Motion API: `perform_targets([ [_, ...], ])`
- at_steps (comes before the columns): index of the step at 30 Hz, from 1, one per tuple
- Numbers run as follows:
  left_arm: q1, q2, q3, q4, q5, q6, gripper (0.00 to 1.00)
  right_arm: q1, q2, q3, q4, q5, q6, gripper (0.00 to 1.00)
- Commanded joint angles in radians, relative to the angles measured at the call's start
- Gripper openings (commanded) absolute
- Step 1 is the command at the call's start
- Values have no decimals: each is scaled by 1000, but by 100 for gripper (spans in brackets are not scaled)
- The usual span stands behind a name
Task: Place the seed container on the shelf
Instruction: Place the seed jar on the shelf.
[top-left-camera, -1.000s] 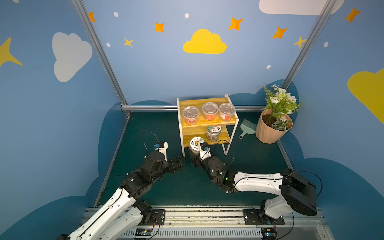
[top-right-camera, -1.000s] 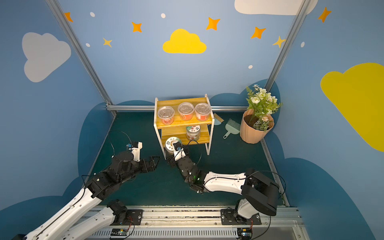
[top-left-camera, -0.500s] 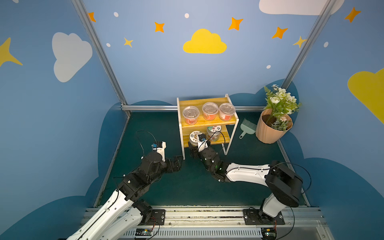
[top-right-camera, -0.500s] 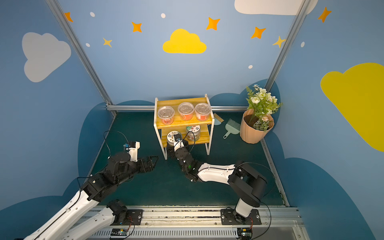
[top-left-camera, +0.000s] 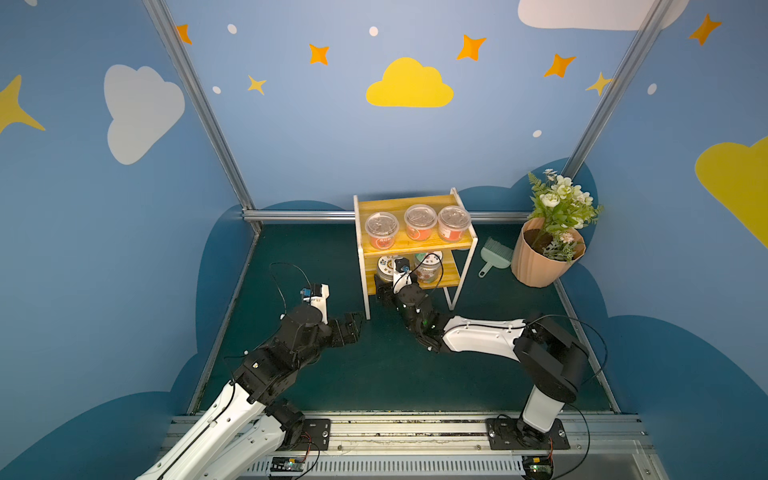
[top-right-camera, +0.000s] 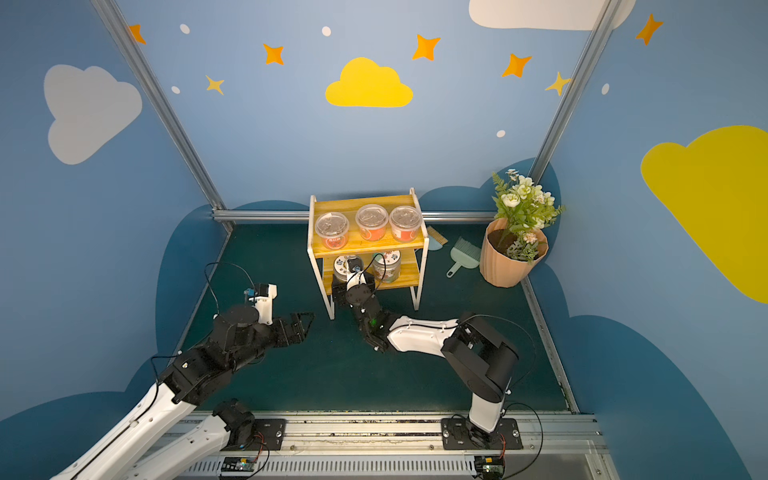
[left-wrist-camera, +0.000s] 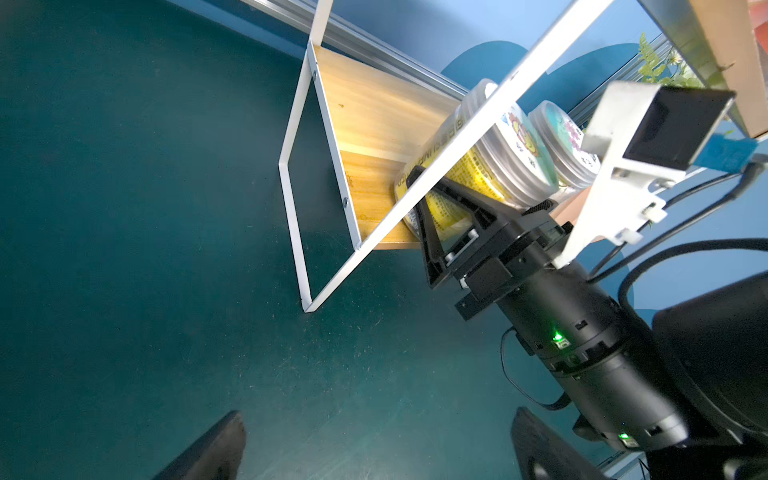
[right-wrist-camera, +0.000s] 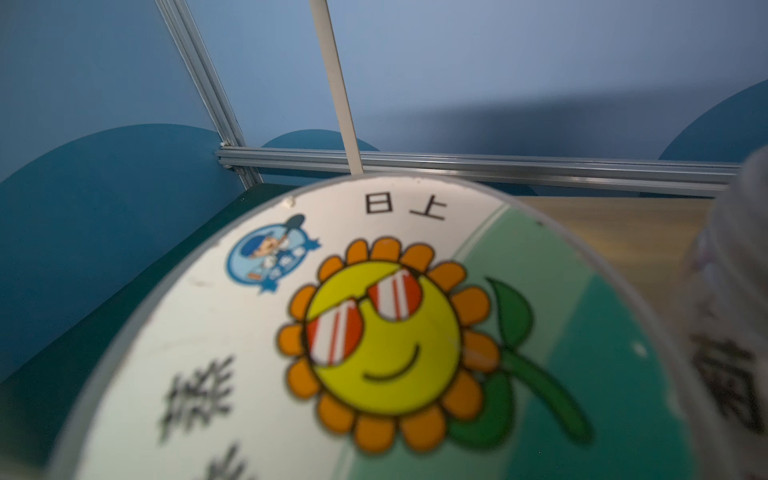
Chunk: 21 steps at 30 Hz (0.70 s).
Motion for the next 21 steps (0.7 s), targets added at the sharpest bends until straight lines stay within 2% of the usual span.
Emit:
perform_targets([
  [1,4,-8,-2,-8,-4,18,100,-9,25,54,13,6,45,58],
  [11,6,-8,-5,-13,-1,20,100,-13,93,135,-71,41,78,63],
  [16,10,-9,-5,-14,0,22,100,-14,108,158,-112,64,94,74],
  [21,10,-14,-7,-13,6,16,100,-13,102,171,-176,74,134,91],
])
